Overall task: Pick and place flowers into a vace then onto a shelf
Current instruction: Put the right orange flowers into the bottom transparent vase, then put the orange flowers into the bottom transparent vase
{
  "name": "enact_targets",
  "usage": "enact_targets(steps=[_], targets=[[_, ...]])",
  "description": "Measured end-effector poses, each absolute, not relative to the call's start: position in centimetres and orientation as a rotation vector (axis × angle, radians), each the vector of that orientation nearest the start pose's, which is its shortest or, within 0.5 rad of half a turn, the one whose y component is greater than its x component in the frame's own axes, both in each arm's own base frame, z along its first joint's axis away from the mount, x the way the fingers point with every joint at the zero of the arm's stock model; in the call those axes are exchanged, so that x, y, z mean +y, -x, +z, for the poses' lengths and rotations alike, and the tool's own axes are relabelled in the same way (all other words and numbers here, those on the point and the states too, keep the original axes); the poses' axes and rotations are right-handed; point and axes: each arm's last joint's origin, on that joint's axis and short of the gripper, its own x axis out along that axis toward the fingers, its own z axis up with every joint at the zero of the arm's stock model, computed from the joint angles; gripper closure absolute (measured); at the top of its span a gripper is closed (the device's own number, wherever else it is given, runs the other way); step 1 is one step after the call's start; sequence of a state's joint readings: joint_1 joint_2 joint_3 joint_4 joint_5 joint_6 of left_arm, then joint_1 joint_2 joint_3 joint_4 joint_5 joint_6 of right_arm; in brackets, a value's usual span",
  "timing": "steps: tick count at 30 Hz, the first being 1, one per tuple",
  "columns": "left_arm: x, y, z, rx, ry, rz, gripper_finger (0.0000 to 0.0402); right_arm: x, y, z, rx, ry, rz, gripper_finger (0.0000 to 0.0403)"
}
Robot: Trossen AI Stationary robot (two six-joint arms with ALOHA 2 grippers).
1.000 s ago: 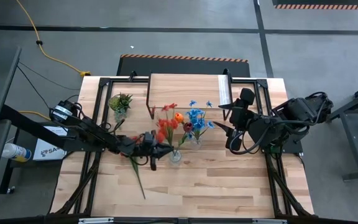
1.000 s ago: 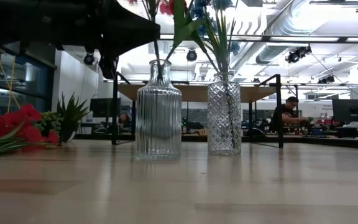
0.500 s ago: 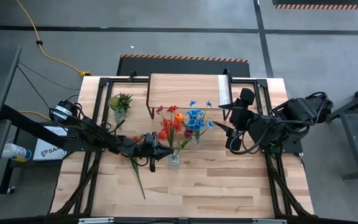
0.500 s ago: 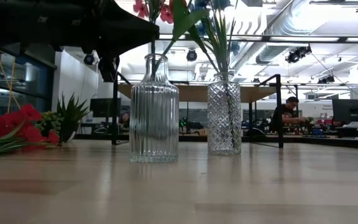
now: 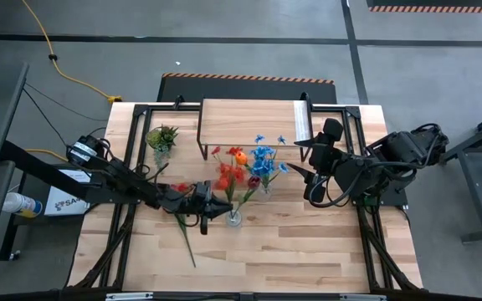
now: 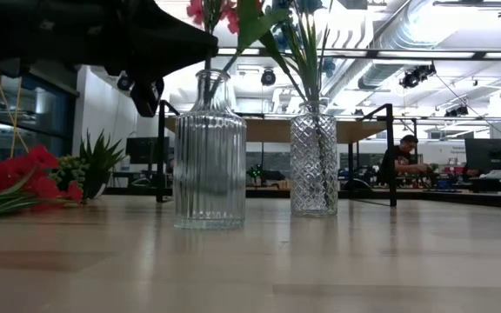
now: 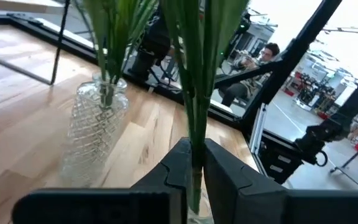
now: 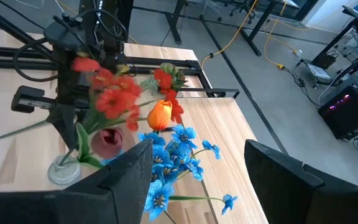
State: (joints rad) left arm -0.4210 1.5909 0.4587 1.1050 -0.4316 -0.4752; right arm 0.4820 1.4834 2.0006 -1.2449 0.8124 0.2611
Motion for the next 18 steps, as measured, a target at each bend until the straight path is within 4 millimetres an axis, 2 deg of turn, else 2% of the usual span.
enact_targets(steps=[12,18], targets=[[-10.2,-25.85,16.77,0.028,0.474,0.023,0.0212,9.53,-22.75,48.15,0.533,0.186,-0.387,0.0158],[-10.26,-25.83,16.7,0.037,0.493,0.017,0.0189,9.54,-22.76,48.15,0.532,0.186,-0.387,0.0158]])
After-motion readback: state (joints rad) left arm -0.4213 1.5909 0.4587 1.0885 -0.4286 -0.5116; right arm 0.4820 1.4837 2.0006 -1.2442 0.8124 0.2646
